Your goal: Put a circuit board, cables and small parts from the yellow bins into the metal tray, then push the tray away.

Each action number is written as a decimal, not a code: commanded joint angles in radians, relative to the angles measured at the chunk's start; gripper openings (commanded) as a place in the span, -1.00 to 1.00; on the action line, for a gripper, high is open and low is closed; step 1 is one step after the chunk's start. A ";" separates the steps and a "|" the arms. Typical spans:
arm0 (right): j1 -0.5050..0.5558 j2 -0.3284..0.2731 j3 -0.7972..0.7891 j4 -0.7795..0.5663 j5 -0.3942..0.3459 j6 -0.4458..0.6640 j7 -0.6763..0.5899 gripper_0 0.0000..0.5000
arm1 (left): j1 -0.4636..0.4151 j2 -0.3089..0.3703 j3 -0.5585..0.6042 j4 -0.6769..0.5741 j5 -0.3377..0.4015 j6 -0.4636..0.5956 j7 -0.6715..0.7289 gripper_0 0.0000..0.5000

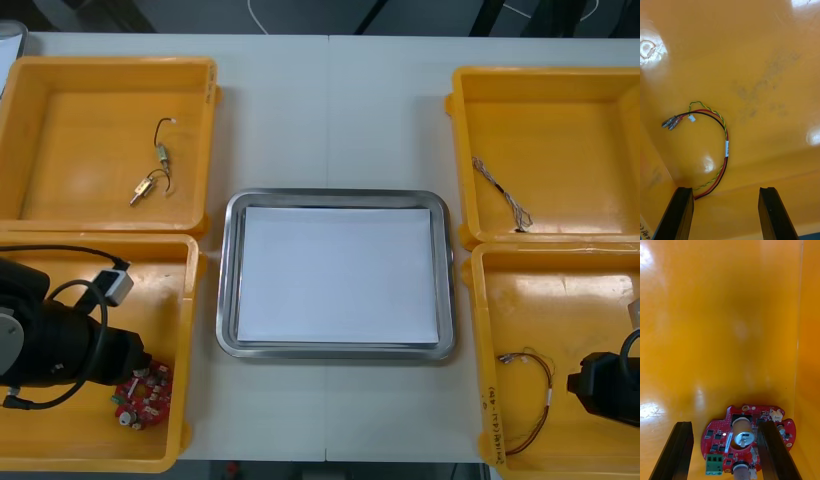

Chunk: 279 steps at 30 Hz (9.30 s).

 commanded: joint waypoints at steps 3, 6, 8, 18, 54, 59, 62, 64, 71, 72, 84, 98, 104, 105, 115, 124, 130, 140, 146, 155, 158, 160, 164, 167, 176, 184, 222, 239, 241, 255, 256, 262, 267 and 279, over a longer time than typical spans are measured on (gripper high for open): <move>0.004 0.014 0.051 0.014 0.026 -0.061 -0.079 1.00 | 0.029 0.060 -0.058 0.013 -0.018 -0.051 -0.045 1.00; 0.009 0.015 0.060 0.039 0.033 -0.099 -0.084 1.00 | 0.029 0.068 -0.066 0.032 -0.022 -0.070 -0.051 1.00; 0.012 0.015 0.065 0.056 0.034 -0.116 -0.084 1.00 | 0.029 0.069 -0.067 0.036 -0.022 -0.076 -0.051 1.00; 0.021 0.015 0.102 0.128 0.062 -0.180 -0.076 1.00 | 0.029 0.071 -0.072 0.038 -0.013 -0.076 -0.046 0.58; 0.122 0.014 0.229 0.232 0.160 -0.412 -0.094 1.00 | -0.148 0.102 0.101 -0.025 0.024 0.128 -0.023 -1.00; 0.132 0.015 0.241 0.260 0.164 -0.452 -0.096 1.00 | -0.266 0.114 0.106 -0.027 0.042 0.249 -0.009 -1.00; 0.135 0.014 0.247 0.263 0.166 -0.455 -0.096 1.00 | -0.330 0.114 0.104 -0.025 0.059 0.304 -0.003 -0.99; 0.139 0.014 0.249 0.263 0.169 -0.456 -0.098 1.00 | -0.365 0.114 0.104 -0.025 0.079 0.327 0.001 -1.00; 0.147 0.014 0.252 0.263 0.172 -0.456 -0.096 1.00 | -0.511 0.114 0.029 -0.027 0.163 0.403 0.024 -0.99; 0.147 0.015 0.252 0.263 0.172 -0.456 -0.098 1.00 | -0.522 0.114 0.017 -0.027 0.168 0.403 0.027 -0.99; 0.147 0.014 0.257 0.269 0.175 -0.473 -0.108 1.00 | -0.754 0.063 -0.265 -0.027 0.183 0.346 0.196 -0.99; 0.147 0.014 0.269 0.298 0.178 -0.492 -0.121 1.00 | -0.886 -0.096 -0.518 0.021 0.071 0.291 0.383 -0.99; 0.147 0.014 0.269 0.299 0.178 -0.490 -0.127 0.76 | -0.916 -0.127 -0.627 0.118 0.025 0.169 0.393 -0.99; 0.147 0.014 0.269 0.298 0.178 -0.490 -0.127 0.50 | -0.919 -0.130 -0.635 0.127 0.021 0.162 0.394 -0.99; 0.141 0.012 0.258 0.284 0.175 -0.484 -0.121 -1.00 | -0.927 -0.142 -0.715 0.240 -0.036 0.038 0.385 -0.99; 0.130 -0.008 0.186 0.166 0.160 -0.374 -0.111 -1.00 | -0.925 -0.141 -0.749 0.253 -0.058 0.027 0.396 -0.99; 0.095 -0.049 0.123 0.054 0.140 -0.193 -0.102 -1.00 | -0.925 -0.138 -0.753 0.256 -0.059 0.027 0.399 -1.00; -0.032 -0.112 -0.069 -0.079 -0.096 0.127 -0.079 -1.00 | -0.925 -0.142 -0.755 0.288 -0.056 0.001 0.399 -1.00; -0.114 -0.167 -0.173 -0.120 -0.231 0.127 -0.070 -1.00 | -0.925 -0.142 -0.755 0.288 -0.053 -0.001 0.403 -0.97; -0.163 -0.287 -0.234 -0.120 -0.382 0.127 -0.064 -1.00 | -0.925 -0.142 -0.755 0.288 -0.039 -0.019 0.412 1.00; -0.171 -0.328 -0.234 -0.120 -0.414 0.127 -0.058 -1.00 | -0.925 -0.142 -0.755 0.286 -0.038 -0.021 0.417 1.00; -0.175 -0.354 -0.234 -0.120 -0.438 0.127 -0.053 -1.00 | -0.925 -0.142 -0.753 0.285 -0.038 -0.019 0.420 1.00; -0.190 -0.408 -0.231 -0.120 -0.491 0.127 -0.033 -1.00 | -0.927 -0.136 -0.733 0.273 -0.036 -0.018 0.426 1.00; -0.209 -0.436 -0.231 -0.120 -0.523 0.127 -0.015 -1.00 | -0.925 -0.127 -0.698 0.260 -0.030 -0.009 0.425 1.00; -0.235 -0.457 -0.251 -0.099 -0.494 0.127 0.160 -1.00 | -0.925 -0.061 -0.554 0.193 0.036 0.094 0.416 1.00; -0.298 -0.470 -0.250 -0.009 -0.517 0.127 0.312 -1.00 | -0.925 -0.043 -0.393 0.158 0.058 0.309 0.388 1.00; -0.898 -0.480 0.416 -0.029 -0.553 0.127 0.426 -1.00 | -0.927 0.005 -0.075 0.687 -0.013 0.180 -0.414 1.00; -0.999 -0.244 0.721 0.048 -0.267 0.127 0.579 -1.00 | -0.968 -0.069 -0.098 0.857 -0.077 0.002 -0.612 1.00; -0.999 -0.218 0.749 0.066 -0.208 0.127 0.628 -1.00 | -0.968 -0.072 -0.130 0.859 -0.085 -0.028 -0.606 1.00; -0.991 -0.164 0.870 0.237 -0.087 0.127 0.745 -1.00 | -0.968 -0.092 -0.216 0.917 -0.102 -0.087 -0.600 1.00; -0.991 -0.161 0.886 0.244 -0.070 0.127 0.743 -1.00 | -0.968 -0.092 -0.224 0.917 -0.102 -0.088 -0.600 1.00; -0.965 -0.135 0.904 0.286 -0.040 0.127 0.745 -1.00 | -0.967 -0.092 -0.253 0.923 -0.102 -0.099 -0.585 1.00; -0.939 -0.114 0.904 0.306 -0.021 0.102 0.748 -1.00 | -0.967 -0.092 -0.256 0.941 -0.102 -0.101 -0.583 1.00; -0.898 -0.095 0.942 0.358 0.028 -0.022 0.751 -1.00 | -0.964 -0.092 -0.256 0.966 -0.102 -0.120 -0.583 -0.34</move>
